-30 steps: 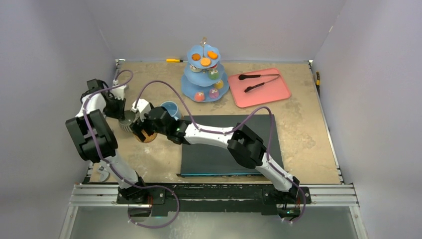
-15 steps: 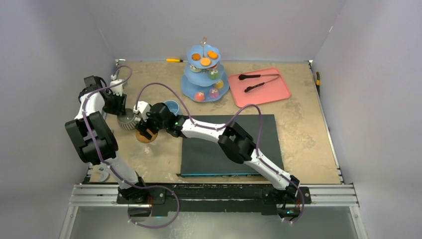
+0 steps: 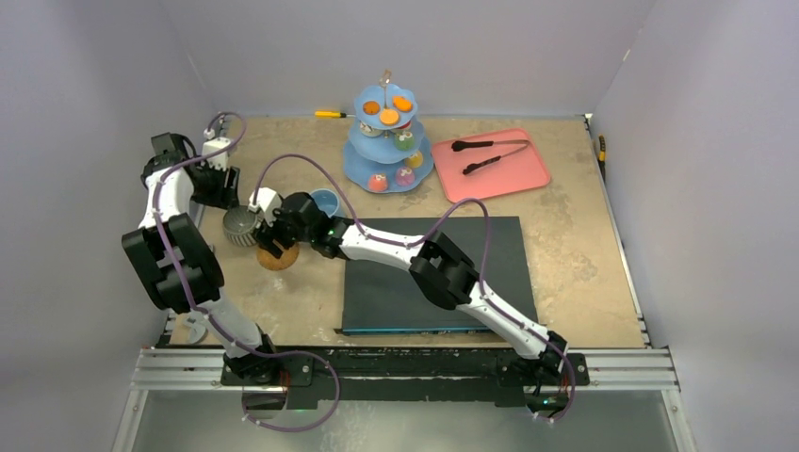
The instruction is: Serve the afternoon tea
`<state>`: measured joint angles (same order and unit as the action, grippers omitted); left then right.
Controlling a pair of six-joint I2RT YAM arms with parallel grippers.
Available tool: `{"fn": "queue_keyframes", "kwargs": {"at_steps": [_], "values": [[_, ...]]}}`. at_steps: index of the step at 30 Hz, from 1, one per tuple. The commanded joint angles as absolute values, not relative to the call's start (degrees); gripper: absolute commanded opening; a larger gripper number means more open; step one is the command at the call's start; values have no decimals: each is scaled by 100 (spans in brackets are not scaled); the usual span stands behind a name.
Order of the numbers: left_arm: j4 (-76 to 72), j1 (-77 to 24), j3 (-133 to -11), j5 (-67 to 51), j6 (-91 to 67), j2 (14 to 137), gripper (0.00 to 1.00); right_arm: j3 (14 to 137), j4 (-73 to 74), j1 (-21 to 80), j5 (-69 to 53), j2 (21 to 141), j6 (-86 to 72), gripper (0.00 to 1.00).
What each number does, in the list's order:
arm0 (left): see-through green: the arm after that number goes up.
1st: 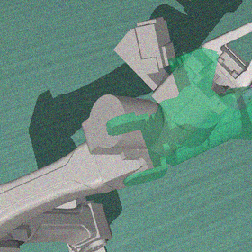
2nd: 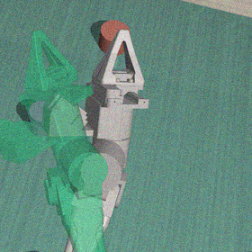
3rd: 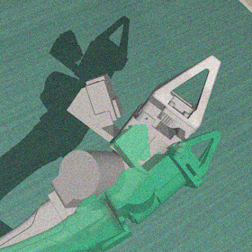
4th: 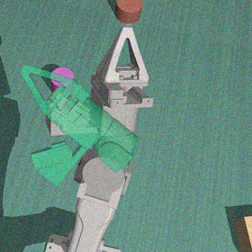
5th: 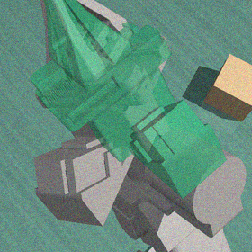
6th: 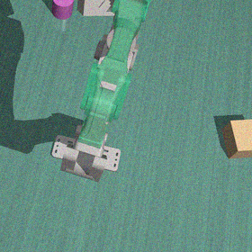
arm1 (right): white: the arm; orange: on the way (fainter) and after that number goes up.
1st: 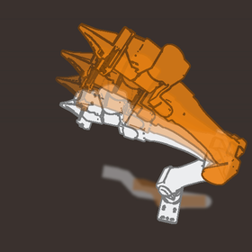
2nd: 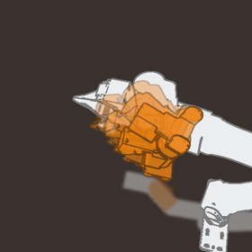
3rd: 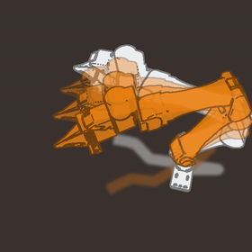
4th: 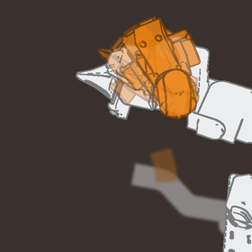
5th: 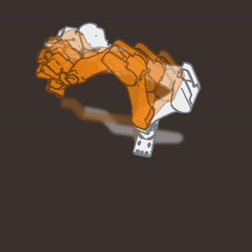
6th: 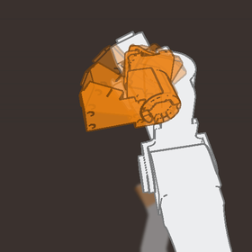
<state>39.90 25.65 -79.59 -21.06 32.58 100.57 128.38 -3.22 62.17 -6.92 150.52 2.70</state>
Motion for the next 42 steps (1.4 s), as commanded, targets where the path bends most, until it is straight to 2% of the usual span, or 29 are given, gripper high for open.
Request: {"fn": "queue_keyframes", "kwargs": {"at_steps": [1, 9, 15, 19, 22, 23, 34, 42], "values": [[4173, 2615, -8336, -2276, 3206, 9756, 57, 13261, -729, 6206, -572, 15142, 297, 72], [4503, 2818, -8998, -2366, 2890, 9916, 57, 13587, -791, 6204, -545, 15458, 334, 63], [4497, 2939, -9213, -2396, 2546, 9919, 61, 13562, -859, 6211, -554, 15527, 366, 52], [4383, 2962, -9220, -2320, 2423, 9911, 61, 13508, -949, 6212, -562, 15503, 371, 33], [4347, 2982, -9220, -2248, 2376, 9890, 61, 13454, -1102, 6219, -584, 15425, 279, 6], [4331, 2994, -9208, -2218, 2354, 9880, 61, 13462, -1141, 6229, -570, 15403, 251, 0], [4140, 3265, -9102, -1970, 2204, 9730, 60, 13293, -1771, 6289, -387, 14708, 64, 0], [4135, 3376, -9066, -1986, 2210, 9712, 60, 12585, -2043, 6299, -472, 14027, -100, 0]]}}
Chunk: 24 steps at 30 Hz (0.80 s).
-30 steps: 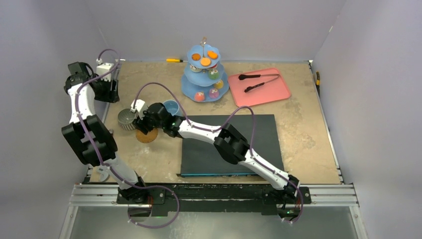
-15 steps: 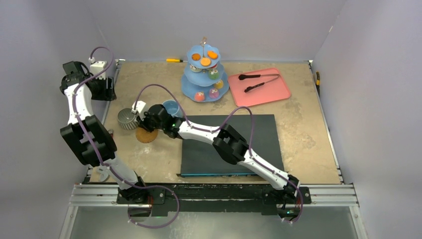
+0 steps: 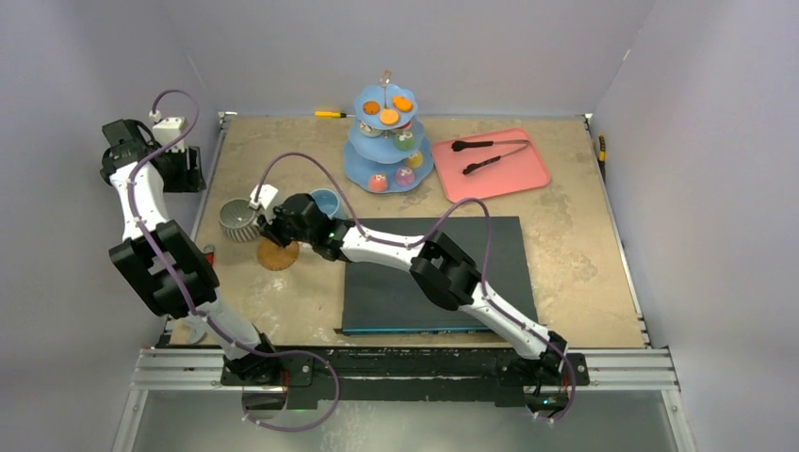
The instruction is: Serve the afternoon tea
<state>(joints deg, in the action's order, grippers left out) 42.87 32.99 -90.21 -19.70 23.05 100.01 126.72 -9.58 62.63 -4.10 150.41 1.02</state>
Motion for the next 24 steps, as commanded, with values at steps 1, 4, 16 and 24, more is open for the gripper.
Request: {"fn": "queue_keyframes", "kwargs": {"at_steps": [1, 4, 16, 24], "values": [[4119, 3383, -9056, -1979, 2207, 9720, 60, 12500, -2029, 6315, -470, 13945, -125, 0], [4118, 3404, -9076, -1984, 2192, 9733, 60, 12019, -2048, 6396, -304, 13587, -90, 0], [4258, 3419, -9191, -2275, 2037, 9802, 61, 9520, -2845, 6557, 522, 12300, -347, 0], [4359, 3418, -9213, -2391, 2017, 9756, 64, 9078, -3042, 6588, 812, 12376, -384, 0]]}}
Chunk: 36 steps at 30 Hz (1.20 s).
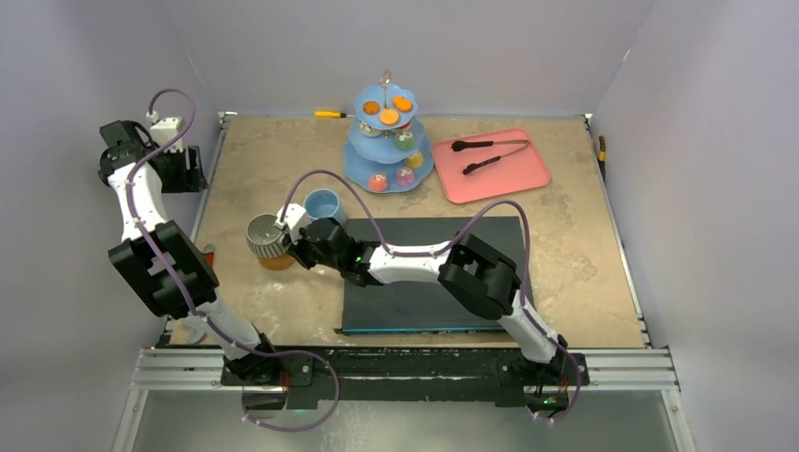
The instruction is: Serve the afternoon tea
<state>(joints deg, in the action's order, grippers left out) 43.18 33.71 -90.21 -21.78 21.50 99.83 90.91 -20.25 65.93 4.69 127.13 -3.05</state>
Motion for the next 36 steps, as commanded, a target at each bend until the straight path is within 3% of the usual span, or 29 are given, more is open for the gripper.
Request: {"fn": "queue_keyframes", "kwargs": {"at_steps": [1, 28, 36], "values": [[4364, 3419, -9211, -2421, 2005, 9754, 65, 9061, -3075, 6588, 837, 12386, -379, 0], [4174, 2980, -9062, -2477, 1589, 9739, 72, 9193, -3091, 6607, 685, 13137, -466, 0], [4132, 2951, -9015, -2429, 1582, 9753, 73, 8972, -3285, 6843, 1318, 12973, -149, 0]]}}
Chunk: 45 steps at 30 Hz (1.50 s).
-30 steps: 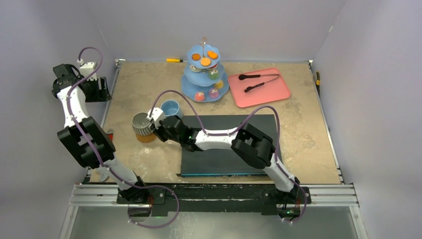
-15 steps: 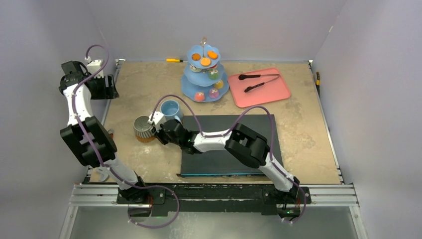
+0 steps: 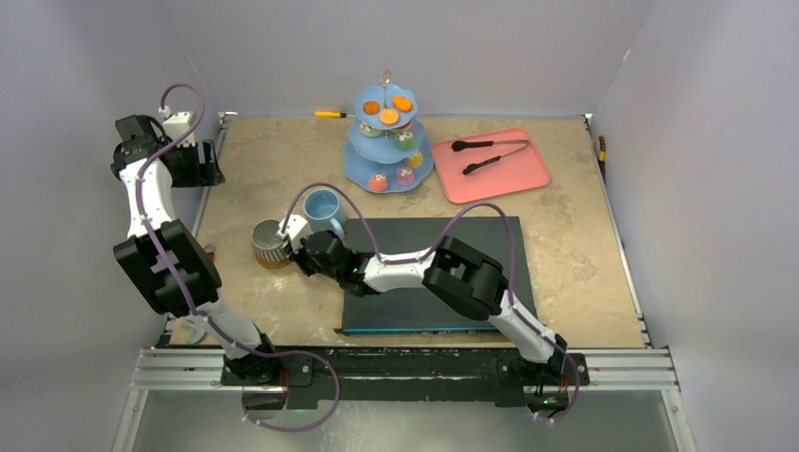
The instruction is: Serve the afternoon tea
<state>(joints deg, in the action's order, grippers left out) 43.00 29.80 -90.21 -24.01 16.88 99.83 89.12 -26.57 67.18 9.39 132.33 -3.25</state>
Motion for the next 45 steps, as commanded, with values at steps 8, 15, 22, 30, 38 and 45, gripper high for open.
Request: {"fn": "queue_keyframes", "kwargs": {"at_steps": [8, 15, 22, 30, 38, 45], "values": [[4111, 2930, -8917, -2499, 1494, 9616, 73, 8862, -3535, 6965, 1562, 12754, 148, 0], [4083, 2854, -8881, -2452, 1417, 9597, 76, 8831, -3440, 7003, 1495, 12780, 52, 0], [3812, 2511, -8607, -2250, 1246, 9532, 78, 8563, -3421, 7005, 1504, 12724, -165, 49], [3633, 2176, -8491, -2272, 1008, 9582, 79, 8426, -3266, 6991, 1560, 12058, -234, 95], [2815, 1530, -8258, -1963, 709, 9791, 88, 7224, -3098, 6442, 2044, 10420, -582, 98], [842, 1319, -7160, -1898, 158, 9701, 94, 5037, -2799, 4601, 3960, 8290, -1144, 98]]}}
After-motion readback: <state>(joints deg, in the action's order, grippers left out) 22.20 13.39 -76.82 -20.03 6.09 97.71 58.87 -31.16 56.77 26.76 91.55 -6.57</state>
